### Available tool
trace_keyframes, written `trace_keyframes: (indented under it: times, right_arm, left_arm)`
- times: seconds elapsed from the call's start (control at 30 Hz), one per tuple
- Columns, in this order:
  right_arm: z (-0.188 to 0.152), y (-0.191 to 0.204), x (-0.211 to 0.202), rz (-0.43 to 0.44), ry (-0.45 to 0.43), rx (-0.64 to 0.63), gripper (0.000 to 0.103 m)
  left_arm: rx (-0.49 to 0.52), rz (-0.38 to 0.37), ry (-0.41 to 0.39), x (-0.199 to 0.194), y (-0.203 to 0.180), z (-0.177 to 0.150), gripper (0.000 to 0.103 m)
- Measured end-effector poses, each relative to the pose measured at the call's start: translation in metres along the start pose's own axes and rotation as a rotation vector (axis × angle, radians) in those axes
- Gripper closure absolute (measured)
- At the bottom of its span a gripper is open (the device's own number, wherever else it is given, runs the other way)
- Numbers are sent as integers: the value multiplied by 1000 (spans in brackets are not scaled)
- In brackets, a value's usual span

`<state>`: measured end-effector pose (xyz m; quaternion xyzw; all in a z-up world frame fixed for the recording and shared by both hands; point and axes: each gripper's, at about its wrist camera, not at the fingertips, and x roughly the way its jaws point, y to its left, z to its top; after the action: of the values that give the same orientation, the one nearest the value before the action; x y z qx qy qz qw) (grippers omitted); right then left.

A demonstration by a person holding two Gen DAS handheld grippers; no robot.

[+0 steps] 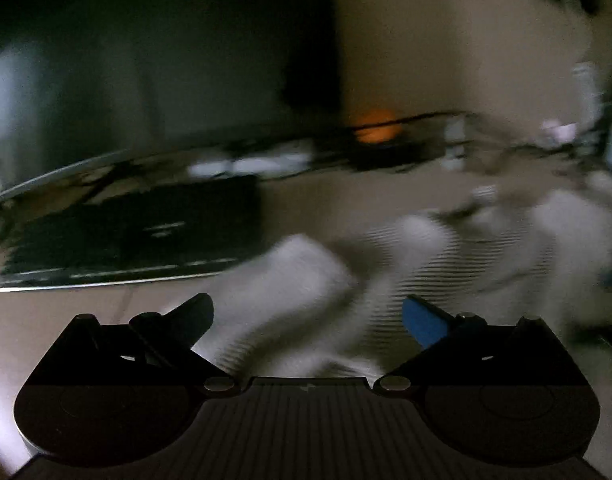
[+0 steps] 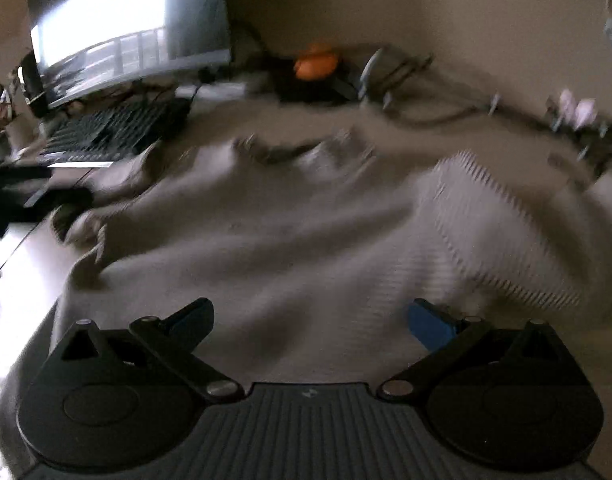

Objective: Fold clothes

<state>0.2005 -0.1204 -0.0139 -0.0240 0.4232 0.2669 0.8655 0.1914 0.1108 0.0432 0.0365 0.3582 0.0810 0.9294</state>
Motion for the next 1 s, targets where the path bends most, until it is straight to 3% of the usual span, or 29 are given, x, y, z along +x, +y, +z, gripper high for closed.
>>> trace_keyframes:
  times: [0.07,0.13,0.2,0.27,0.47,0.77,1.0]
  right_arm:
    - [-5,4,5,15,12,20,0]
    - [-7,9,9,-6,13,-4,0]
    - [-9,15,11,-26,13,-26,0]
    - [-10,17,11,-40,12,-43,0]
    - [-12,30,16,-115,36,-116,0]
    - [-5,31,21,-123,79,-121,0]
    - [-6,30,21,-121,75,-124,0]
  left_arm:
    - [-40,-1,62,18,10,1,48]
    - [-82,-16,105,31,20,1,42]
    - [-85,-15,106,34,21,1,25]
    - [-76,-14,103,35,19,1,18]
    - [-77,-60,150,46,17,-4,10]
    - [-128,-109,141,53,24,-12,1]
    - [-68,-78,151,52,18,-10,0]
